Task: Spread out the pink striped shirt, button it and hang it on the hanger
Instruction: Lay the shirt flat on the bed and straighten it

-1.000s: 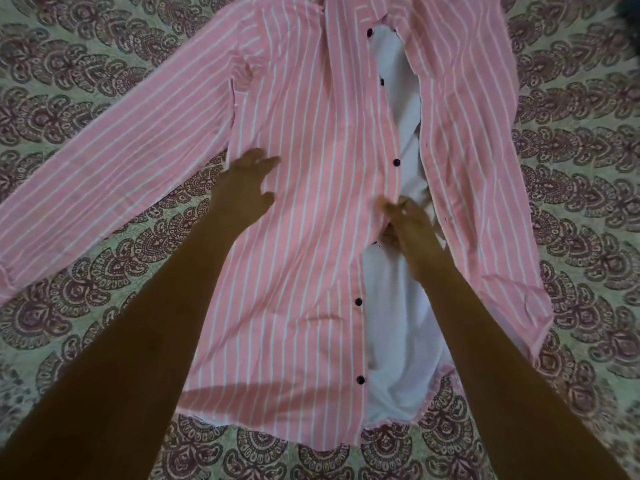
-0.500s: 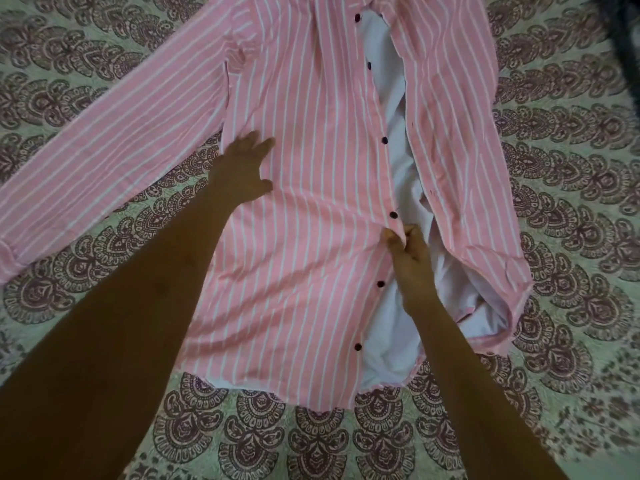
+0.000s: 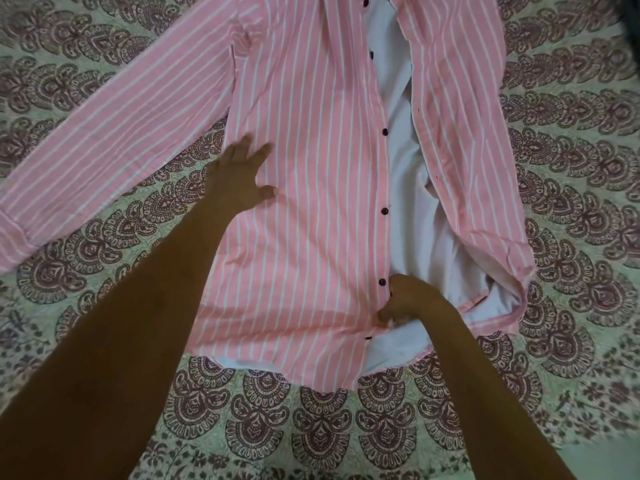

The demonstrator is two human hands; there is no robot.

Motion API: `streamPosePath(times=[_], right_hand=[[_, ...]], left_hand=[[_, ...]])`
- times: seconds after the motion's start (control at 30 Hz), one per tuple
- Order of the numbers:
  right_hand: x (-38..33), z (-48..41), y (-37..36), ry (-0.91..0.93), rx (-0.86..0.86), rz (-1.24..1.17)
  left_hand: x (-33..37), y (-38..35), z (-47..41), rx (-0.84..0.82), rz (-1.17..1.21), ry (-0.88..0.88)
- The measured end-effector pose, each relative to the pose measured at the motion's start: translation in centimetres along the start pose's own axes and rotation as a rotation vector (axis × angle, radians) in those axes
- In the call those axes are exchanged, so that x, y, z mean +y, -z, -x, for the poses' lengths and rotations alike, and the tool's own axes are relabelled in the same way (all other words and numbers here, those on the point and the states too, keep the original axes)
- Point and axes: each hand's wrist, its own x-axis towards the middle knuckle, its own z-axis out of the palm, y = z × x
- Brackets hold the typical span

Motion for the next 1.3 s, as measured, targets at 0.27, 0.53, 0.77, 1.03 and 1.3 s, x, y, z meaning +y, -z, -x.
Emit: streamPosePath(times=[0.27, 0.53, 0.77, 1.03, 1.3], right_hand=[[-1.3, 0.8, 0.6, 0.074, -0.05, -0.048], [0.5, 1.7, -5.1, 0.18, 0.028, -0.362], [1.6, 4.2, -9.4, 0.213, 0.088, -0.611], [2.7, 4.0, -11.4, 0.104, 0.062, -0.334], [2.7, 3.6, -10.8, 0.001, 0.076, 0.151]], left_hand=[[-1.0, -3.4, 5.7, 0.201, 0.198, 0.008], [-3.1, -10.6, 18.2, 0.207, 0.241, 0.118], [-2.1, -11.2, 23.5, 0.311, 0.437, 0.352], [-5.3, -9.4, 24.8, 0.209, 0.716, 0.33], [-5.5, -9.7, 25.7, 0.064, 0.454, 0.345]])
